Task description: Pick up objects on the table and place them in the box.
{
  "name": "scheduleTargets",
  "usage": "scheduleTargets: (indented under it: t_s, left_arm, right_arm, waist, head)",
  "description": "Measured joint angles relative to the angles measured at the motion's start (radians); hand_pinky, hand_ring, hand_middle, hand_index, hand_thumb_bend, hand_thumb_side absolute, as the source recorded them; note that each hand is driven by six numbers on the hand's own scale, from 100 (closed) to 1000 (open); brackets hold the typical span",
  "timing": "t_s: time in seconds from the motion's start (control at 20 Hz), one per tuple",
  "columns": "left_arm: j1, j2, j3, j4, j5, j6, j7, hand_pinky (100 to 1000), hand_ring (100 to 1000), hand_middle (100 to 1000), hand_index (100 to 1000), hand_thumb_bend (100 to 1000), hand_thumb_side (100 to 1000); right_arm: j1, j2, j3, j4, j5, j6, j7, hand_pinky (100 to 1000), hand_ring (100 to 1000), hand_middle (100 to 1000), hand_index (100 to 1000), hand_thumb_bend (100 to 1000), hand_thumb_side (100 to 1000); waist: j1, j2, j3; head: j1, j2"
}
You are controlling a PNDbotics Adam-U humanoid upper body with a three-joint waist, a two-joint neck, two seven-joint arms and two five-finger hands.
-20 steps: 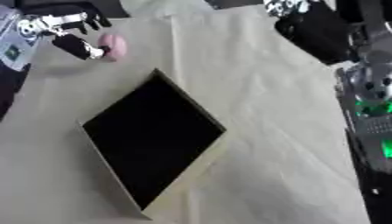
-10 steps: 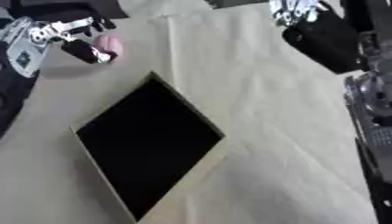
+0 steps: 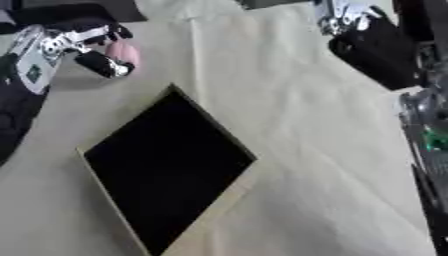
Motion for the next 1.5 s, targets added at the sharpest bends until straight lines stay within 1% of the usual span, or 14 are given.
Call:
scheduleTargets:
  t_s: [0.1, 0.15, 0.25, 0.45, 0.7, 0.85, 1.0, 1.15, 1.35, 1.5]
  left_arm:
    - [0.000, 0.000, 0.000, 0.004, -0.004, 0.007, 0.001, 762, 843, 817, 901, 159, 275]
    - [0.000, 0.000, 0.001, 0.004, -0.005, 0.010, 0.002, 730, 822, 800, 884, 100, 235]
    - [0.000, 0.000, 0.006, 0.007, 0.004, 0.014, 0.002, 678, 789, 759, 853, 100, 224]
    - [0.000, 0.000, 0.006, 0.010, 0.051, 0.018, -0.002, 592, 721, 691, 767, 100, 270]
    - [-0.001, 0.000, 0.000, 0.010, 0.088, 0.022, -0.017, 500, 654, 658, 719, 100, 283]
    - [-0.003, 0.001, -0.004, 0.010, 0.093, 0.023, -0.022, 460, 619, 618, 683, 100, 278]
    - [-0.003, 0.001, -0.007, 0.009, 0.090, 0.027, -0.016, 451, 613, 610, 675, 100, 252]
    - [-0.003, 0.001, -0.008, 0.009, 0.086, 0.026, -0.011, 450, 611, 608, 674, 100, 178]
    - [-0.003, 0.001, -0.019, -0.004, 0.092, 0.009, -0.016, 459, 618, 617, 681, 100, 166]
    - [-0.003, 0.001, -0.029, -0.035, 0.122, -0.007, -0.024, 453, 613, 614, 677, 100, 200]
  right_arm:
    - [0.000, 0.000, 0.001, 0.000, -0.003, 0.000, 0.000, 809, 775, 672, 843, 100, 679]
    - [0.000, 0.000, 0.002, 0.000, -0.005, 0.000, 0.001, 809, 775, 673, 843, 100, 680]
    - [0.000, 0.000, 0.002, 0.000, -0.006, 0.001, 0.001, 809, 776, 673, 844, 100, 680]
    - [0.004, 0.000, 0.002, 0.000, -0.006, 0.002, 0.003, 809, 776, 673, 844, 100, 679]
    - [0.008, 0.000, 0.002, 0.000, -0.006, 0.002, 0.003, 809, 777, 673, 844, 100, 679]
    - [0.009, 0.000, 0.002, 0.000, -0.007, 0.003, 0.003, 810, 777, 674, 845, 100, 678]
    - [0.010, 0.001, 0.002, 0.000, -0.007, 0.002, 0.003, 810, 778, 674, 845, 100, 678]
    - [0.015, 0.003, 0.002, 0.000, -0.008, 0.002, 0.003, 810, 778, 674, 845, 100, 678]
    - [0.018, 0.005, 0.001, 0.000, -0.009, 0.002, 0.003, 810, 779, 675, 845, 100, 678]
    - [0.026, 0.012, 0.001, 0.000, -0.009, 0.002, 0.002, 811, 780, 676, 845, 100, 677]
  waist:
    - [0.000, 0.000, 0.000]
    - [0.000, 0.000, -0.001]
    - [0.000, 0.000, -0.001]
    - [0.000, 0.000, -0.001]
    - [0.000, -0.001, 0.001]
    - [-0.001, -0.003, 0.002]
    - [-0.002, -0.008, 0.004]
    - [-0.006, -0.014, 0.005]
    - [-0.006, -0.028, 0.006]
    - [-0.006, -0.040, 0.010]
  head:
    - [0.000, 0.000]
    - [0.000, 0.000]
    - [0.000, 0.000]
    - [0.000, 0.000]
    - [0.000, 0.000]
    - [0.000, 0.001]
    - [0.000, 0.002]
    - [0.000, 0.003]
    - [0.000, 0.007]
    - [-0.001, 0.012]
